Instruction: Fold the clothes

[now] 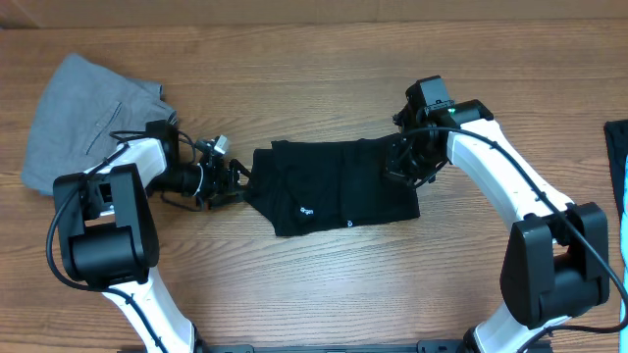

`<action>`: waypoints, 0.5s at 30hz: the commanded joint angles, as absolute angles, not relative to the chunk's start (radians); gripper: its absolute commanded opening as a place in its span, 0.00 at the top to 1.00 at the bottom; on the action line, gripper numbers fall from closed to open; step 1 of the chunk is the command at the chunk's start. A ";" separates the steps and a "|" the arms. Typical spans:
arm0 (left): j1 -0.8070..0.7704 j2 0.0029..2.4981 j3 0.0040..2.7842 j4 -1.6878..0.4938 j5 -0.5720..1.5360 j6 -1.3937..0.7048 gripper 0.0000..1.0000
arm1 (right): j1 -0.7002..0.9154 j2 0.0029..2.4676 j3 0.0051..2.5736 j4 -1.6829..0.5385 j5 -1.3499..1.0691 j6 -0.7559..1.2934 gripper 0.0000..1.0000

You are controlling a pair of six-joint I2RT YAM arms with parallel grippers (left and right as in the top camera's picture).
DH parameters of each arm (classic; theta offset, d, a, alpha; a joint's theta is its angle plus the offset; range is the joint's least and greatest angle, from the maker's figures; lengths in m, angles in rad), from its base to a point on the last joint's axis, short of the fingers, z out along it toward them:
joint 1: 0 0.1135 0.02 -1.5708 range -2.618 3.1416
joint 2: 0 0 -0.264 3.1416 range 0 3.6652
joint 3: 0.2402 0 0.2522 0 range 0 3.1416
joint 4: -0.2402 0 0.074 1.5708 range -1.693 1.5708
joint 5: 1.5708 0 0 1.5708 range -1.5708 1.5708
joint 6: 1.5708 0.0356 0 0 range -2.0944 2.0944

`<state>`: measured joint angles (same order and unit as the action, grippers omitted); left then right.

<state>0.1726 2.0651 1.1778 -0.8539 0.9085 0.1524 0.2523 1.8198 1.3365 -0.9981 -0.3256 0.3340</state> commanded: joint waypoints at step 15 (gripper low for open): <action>-0.025 2.141 1.134 -0.704 0.561 0.044 0.25 | 0.258 1.868 1.188 -0.892 -0.292 0.397 0.96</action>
<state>0.0181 2.0418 1.1866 -0.7372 0.8364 0.0887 0.2523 1.8702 1.1896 -0.8982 -0.2916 0.3889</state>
